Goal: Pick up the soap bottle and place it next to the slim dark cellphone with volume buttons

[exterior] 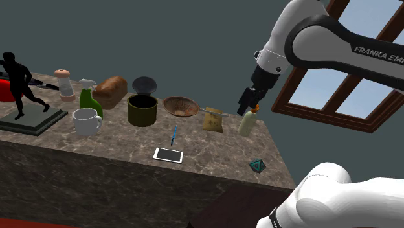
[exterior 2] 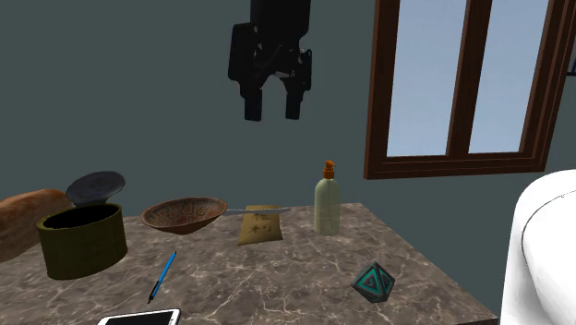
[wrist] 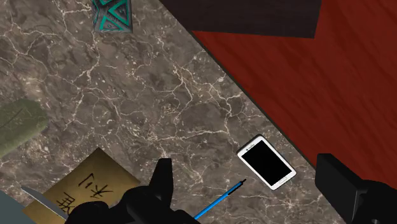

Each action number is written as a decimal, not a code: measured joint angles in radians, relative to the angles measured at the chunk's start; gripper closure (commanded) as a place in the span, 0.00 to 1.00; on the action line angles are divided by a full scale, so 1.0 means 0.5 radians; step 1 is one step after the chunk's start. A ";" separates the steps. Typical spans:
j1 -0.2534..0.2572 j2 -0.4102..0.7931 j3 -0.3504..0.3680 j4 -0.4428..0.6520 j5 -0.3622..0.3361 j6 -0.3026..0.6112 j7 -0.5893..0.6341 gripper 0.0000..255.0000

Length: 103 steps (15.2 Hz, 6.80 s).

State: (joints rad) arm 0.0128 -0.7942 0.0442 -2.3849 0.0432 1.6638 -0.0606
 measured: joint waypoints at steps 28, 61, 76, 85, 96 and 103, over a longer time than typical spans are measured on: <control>-0.220 1.193 -1.043 0.496 -0.172 0.685 -1.296 0.00; -0.323 1.855 -1.214 0.824 0.212 0.909 -1.792 1.00; -0.309 1.738 -1.223 1.097 0.121 0.544 -1.713 1.00; -0.313 1.716 -1.229 1.310 0.101 0.313 -1.696 1.00; -0.328 1.751 -1.238 1.646 0.117 0.005 -1.692 1.00; -0.351 1.815 -1.247 1.910 0.153 -0.205 -1.697 1.00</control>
State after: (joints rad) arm -0.1625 0.1132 -0.5794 -1.4301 0.1195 1.5612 -0.9093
